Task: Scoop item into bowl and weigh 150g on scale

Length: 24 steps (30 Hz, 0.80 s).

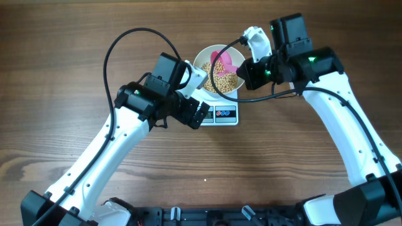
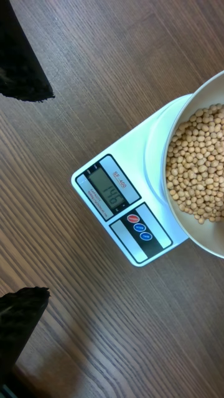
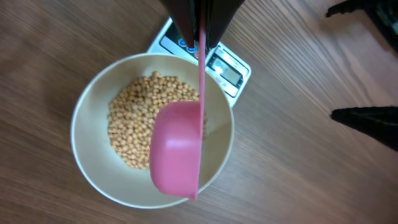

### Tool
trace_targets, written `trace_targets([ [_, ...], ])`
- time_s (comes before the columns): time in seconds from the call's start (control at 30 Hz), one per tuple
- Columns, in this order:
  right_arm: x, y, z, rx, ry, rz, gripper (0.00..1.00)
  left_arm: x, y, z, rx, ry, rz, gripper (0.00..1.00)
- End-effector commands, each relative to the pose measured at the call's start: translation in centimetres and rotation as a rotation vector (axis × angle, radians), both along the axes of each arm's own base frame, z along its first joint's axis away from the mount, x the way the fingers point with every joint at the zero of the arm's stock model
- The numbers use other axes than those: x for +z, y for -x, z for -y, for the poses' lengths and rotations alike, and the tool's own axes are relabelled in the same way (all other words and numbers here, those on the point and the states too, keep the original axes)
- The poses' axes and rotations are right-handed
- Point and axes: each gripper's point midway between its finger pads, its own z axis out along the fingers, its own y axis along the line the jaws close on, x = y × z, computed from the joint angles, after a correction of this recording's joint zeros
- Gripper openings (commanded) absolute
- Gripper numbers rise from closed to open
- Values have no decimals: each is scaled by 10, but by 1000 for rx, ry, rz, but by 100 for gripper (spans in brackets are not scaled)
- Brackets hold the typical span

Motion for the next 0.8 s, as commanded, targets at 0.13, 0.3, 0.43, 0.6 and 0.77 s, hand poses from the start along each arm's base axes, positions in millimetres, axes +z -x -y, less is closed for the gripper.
trace_targets([
  [0.13, 8, -4, 18, -69, 49, 18, 4, 12, -3, -2, 17, 15, 30, 100],
  [0.3, 8, -7, 20, -77, 59, 26, 4, 12, -3, -2, 16, 15, 30, 100],
  [0.43, 8, -7, 21, -80, 62, 27, 4, 12, -3, -2, 16, 15, 30, 100],
  [0.6, 16, -1, 4, 14, -20, 37, 4, 12, -3, -2, 17, 15, 30, 100],
  [0.77, 6, -9, 27, -102, 89, 29, 4, 12, -3, -2, 16, 15, 30, 100],
])
